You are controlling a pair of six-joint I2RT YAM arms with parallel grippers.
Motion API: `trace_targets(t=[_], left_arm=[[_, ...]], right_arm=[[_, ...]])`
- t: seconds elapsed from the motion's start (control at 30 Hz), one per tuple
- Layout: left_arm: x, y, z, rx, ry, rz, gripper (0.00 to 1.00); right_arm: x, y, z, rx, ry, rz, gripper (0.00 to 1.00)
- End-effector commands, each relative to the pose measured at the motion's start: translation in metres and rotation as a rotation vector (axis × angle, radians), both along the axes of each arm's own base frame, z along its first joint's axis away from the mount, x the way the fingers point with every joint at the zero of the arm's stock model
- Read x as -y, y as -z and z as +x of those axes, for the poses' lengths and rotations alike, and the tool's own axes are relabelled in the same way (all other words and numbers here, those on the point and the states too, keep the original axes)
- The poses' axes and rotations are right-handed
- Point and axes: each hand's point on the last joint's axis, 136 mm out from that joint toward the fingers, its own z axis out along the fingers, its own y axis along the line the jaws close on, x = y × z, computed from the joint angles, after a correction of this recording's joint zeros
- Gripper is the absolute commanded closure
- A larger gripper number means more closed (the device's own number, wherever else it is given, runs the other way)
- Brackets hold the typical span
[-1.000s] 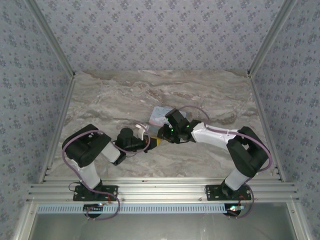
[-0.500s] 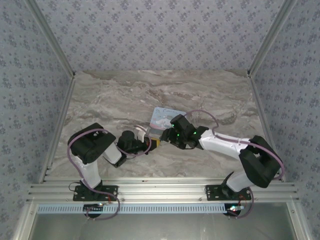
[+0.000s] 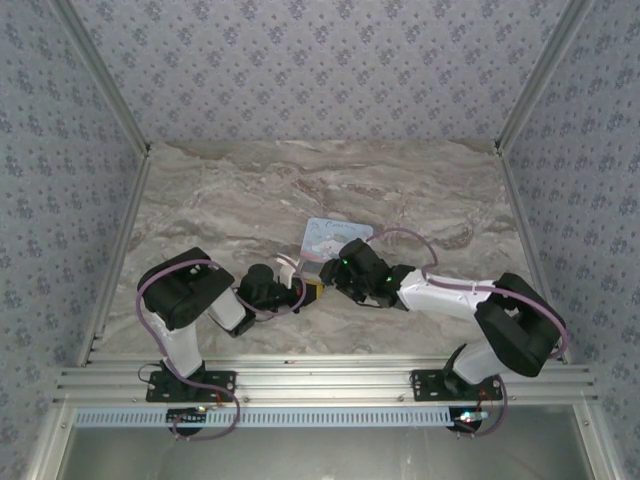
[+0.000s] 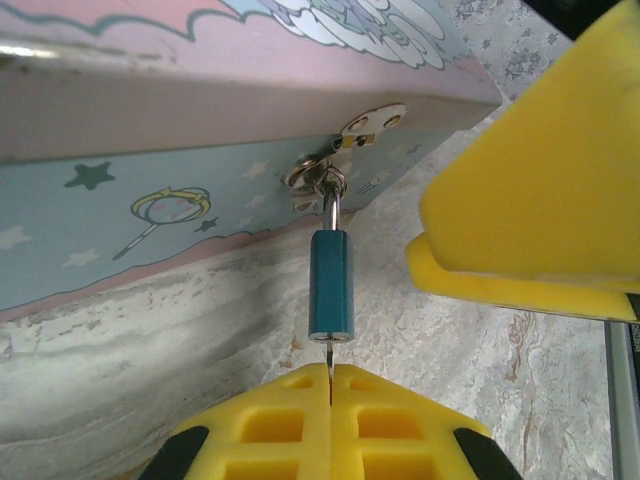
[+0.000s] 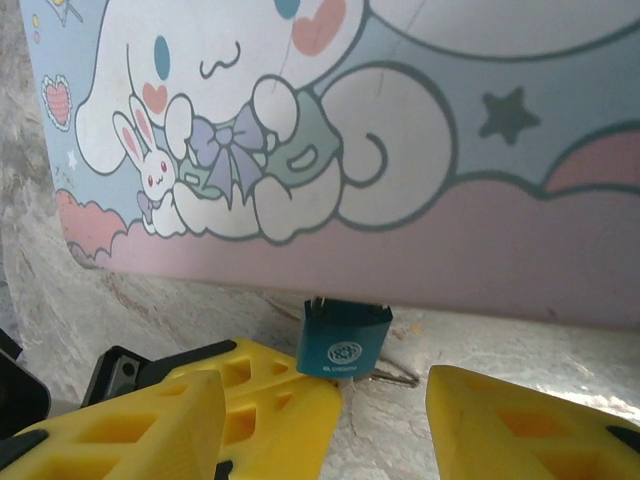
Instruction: Unlock a padlock with a key
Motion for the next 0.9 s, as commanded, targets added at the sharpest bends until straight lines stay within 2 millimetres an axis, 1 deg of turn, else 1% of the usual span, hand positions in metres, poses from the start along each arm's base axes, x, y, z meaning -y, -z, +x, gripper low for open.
trace_targets(t=[0.0,0.13,0.33,0.43,0.6,0.87], left_arm=[[0.006,-0.008,-0.002,0.001,0.019,-0.033,1.0],[0.009,-0.013,-0.001,-0.022,0.017,-0.066,1.0],[0.01,-0.017,-0.003,-0.031,0.019,-0.084,1.0],[0.01,-0.016,-0.005,-0.033,0.029,-0.082,1.0],[0.007,-0.014,-0.009,-0.034,0.036,-0.076,1.0],[0.009,-0.014,-0.018,-0.006,0.072,-0.031,1.0]], right_arm=[[0.001,0.009,0.004,-0.009,0.049,0.004,0.44],[-0.002,0.019,0.004,-0.04,0.065,0.015,0.45],[-0.01,0.027,0.007,-0.063,0.071,0.038,0.48],[-0.012,0.028,0.008,-0.07,0.068,0.048,0.54],[-0.012,0.03,0.008,-0.083,0.066,0.051,0.67],[-0.014,0.034,0.005,-0.102,0.05,0.054,0.88]])
